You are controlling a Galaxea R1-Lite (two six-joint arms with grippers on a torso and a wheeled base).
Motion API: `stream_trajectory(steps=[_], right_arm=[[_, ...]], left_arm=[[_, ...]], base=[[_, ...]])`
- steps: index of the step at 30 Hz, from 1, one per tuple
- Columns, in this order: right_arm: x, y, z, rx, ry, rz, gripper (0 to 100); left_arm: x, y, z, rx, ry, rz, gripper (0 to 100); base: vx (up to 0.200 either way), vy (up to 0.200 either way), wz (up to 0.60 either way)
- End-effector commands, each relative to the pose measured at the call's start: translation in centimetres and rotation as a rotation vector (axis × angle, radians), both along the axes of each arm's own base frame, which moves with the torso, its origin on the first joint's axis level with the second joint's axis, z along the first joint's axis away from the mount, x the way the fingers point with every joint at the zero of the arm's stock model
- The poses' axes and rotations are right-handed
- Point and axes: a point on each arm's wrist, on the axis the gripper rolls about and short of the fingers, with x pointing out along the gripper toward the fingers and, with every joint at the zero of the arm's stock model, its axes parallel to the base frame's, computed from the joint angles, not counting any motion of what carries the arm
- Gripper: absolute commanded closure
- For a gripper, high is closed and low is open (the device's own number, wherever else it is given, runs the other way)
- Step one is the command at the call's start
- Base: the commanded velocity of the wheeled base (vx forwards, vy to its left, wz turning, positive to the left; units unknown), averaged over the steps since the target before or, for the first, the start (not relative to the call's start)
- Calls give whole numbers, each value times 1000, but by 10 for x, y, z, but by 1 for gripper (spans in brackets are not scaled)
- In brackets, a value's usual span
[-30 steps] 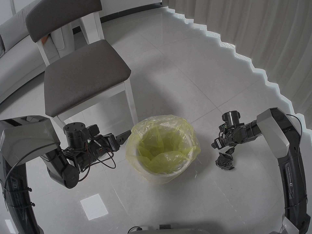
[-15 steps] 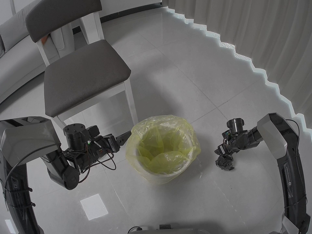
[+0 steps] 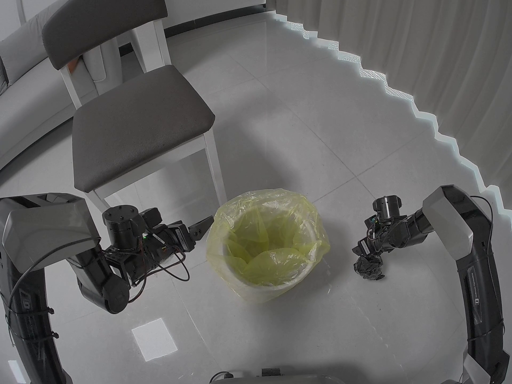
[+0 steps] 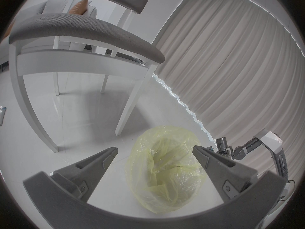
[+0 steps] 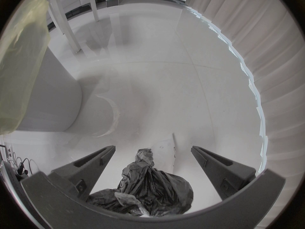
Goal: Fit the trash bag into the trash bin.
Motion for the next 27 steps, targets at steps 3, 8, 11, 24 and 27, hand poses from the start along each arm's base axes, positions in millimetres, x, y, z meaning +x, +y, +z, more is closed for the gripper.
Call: stream_trajectory(steps=[3, 8, 11, 24, 27], right_arm=[[-2, -3, 17, -27, -16, -22, 0], [-10, -16, 14, -70, 29, -81, 0], [-15, -21, 13, -77, 58, -95, 0], [-14, -9, 13, -71, 142, -68, 0], [-11, -7, 14, -74, 177, -64, 0]], left_arm=[[-1, 1, -1, 0, 4, 3, 0], [-2, 1, -1, -1, -5, 1, 0], [-3, 1, -2, -2, -7, 1, 0], [-1, -1, -3, -3, -18, -2, 0], [0, -2, -4, -2, -20, -2, 0]], base=[[0, 0, 0], [0, 0, 0], [0, 0, 0], [0, 0, 0], [0, 0, 0]])
